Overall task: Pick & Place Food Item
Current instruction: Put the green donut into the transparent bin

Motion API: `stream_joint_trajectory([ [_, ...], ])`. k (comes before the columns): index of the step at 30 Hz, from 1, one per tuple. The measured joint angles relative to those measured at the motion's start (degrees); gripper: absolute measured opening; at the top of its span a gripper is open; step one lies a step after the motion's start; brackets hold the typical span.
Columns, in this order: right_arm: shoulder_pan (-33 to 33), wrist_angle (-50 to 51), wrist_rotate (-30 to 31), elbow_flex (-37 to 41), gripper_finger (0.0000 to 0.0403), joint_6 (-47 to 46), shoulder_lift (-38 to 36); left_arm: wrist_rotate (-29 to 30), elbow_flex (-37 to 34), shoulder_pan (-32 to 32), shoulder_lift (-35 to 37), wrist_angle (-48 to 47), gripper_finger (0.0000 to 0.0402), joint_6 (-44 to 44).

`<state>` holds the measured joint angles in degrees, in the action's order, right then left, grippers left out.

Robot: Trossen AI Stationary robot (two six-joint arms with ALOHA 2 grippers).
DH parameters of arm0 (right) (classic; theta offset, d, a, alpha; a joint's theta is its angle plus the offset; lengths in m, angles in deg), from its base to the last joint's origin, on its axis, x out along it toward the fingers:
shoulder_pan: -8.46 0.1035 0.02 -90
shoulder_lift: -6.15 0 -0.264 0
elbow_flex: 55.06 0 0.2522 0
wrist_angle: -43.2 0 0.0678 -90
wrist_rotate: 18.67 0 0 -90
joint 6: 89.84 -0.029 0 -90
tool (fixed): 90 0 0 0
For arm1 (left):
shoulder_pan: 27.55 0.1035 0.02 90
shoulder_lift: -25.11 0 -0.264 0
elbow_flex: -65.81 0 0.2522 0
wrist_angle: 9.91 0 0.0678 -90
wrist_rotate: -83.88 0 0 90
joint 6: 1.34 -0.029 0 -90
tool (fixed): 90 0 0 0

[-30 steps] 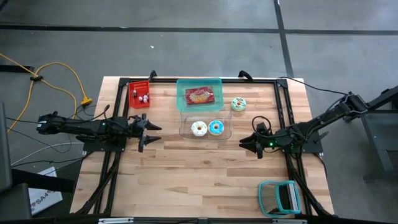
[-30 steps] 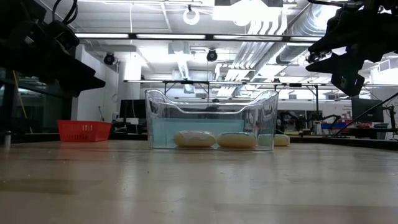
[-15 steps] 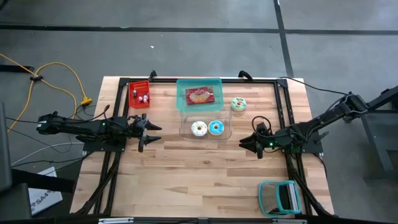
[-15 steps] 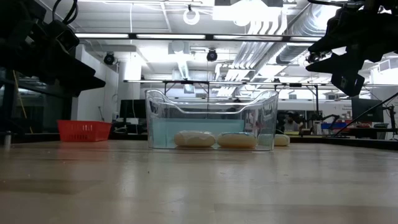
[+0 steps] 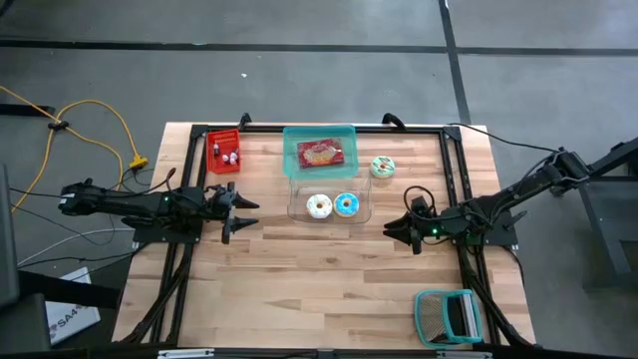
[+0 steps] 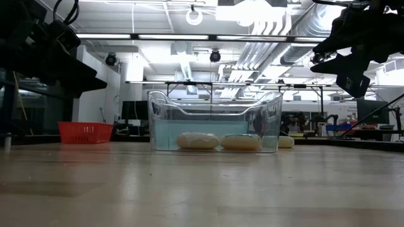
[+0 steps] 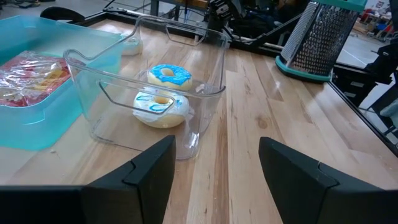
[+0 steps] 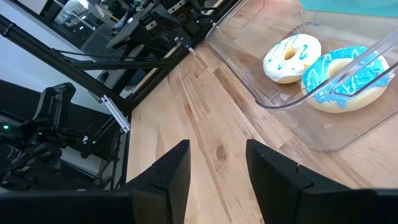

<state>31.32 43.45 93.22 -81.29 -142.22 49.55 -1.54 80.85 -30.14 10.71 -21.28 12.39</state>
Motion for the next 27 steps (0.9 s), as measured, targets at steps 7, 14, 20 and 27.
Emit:
stream_joint_trajectory([
  [7, 0.0, 0.0, 0.0, 0.0, 0.0144, 0.0, 0.0, 0.0, 0.0, 0.0, 0.0, 0.0, 0.0225, 0.0],
  [14, 0.0, 0.0, 1.0, 0.0, 0.0144, 0.0, 0.0, 0.0, 0.0, 0.0, 0.0, 0.0, 0.0225, 0.0],
  [20, 0.0, 0.0, 0.2, 0.0, 0.0144, 0.0, 0.0, 0.0, 0.0, 0.0, 0.0, 0.0, 0.0225, 0.0],
  [27, 0.0, -0.1, 0.8, 0.0, 0.0144, 0.3, 0.0, 0.0, 0.0, 0.0, 0.0, 0.0, 0.0225, 0.0],
])
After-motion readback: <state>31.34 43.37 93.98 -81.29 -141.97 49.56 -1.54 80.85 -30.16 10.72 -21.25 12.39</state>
